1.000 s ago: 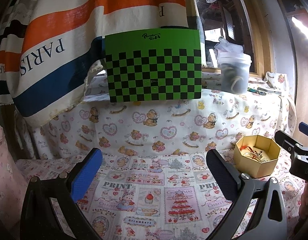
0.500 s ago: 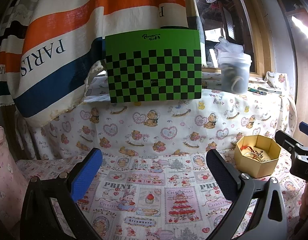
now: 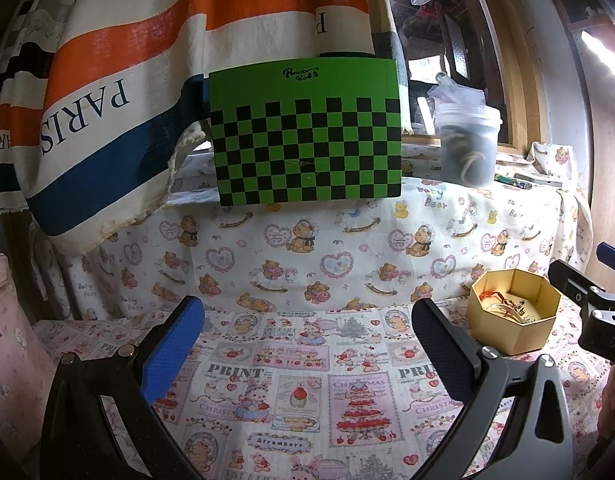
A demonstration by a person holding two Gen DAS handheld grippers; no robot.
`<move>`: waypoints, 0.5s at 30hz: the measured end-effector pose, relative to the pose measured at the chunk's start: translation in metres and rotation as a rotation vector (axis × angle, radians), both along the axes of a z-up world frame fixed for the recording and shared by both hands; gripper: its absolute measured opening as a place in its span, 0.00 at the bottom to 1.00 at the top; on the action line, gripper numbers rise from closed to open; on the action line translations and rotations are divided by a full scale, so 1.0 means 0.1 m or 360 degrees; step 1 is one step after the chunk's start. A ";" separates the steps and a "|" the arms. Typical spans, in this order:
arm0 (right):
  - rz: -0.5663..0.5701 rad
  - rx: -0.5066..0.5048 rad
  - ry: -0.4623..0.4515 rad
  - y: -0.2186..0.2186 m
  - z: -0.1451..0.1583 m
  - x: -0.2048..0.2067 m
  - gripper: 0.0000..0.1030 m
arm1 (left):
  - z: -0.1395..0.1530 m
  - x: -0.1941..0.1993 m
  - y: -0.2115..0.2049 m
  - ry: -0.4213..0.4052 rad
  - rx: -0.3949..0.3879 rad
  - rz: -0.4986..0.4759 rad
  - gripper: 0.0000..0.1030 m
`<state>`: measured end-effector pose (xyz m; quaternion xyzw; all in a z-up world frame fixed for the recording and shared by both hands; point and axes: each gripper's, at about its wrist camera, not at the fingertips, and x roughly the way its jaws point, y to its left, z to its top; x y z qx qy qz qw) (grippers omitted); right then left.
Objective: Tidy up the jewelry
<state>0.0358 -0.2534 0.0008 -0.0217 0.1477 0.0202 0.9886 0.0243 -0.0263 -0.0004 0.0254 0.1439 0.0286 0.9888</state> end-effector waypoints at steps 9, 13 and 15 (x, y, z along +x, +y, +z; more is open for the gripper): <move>0.0000 -0.0001 0.0000 0.00 0.00 -0.01 1.00 | 0.00 0.00 0.00 -0.0001 0.0001 0.0008 1.00; 0.0000 0.0000 0.0001 0.00 0.00 0.00 1.00 | 0.00 0.00 0.00 -0.0001 0.0002 0.0009 1.00; -0.0001 0.0000 0.0000 0.00 0.00 0.00 1.00 | 0.00 0.00 0.00 -0.0008 0.0006 0.0012 1.00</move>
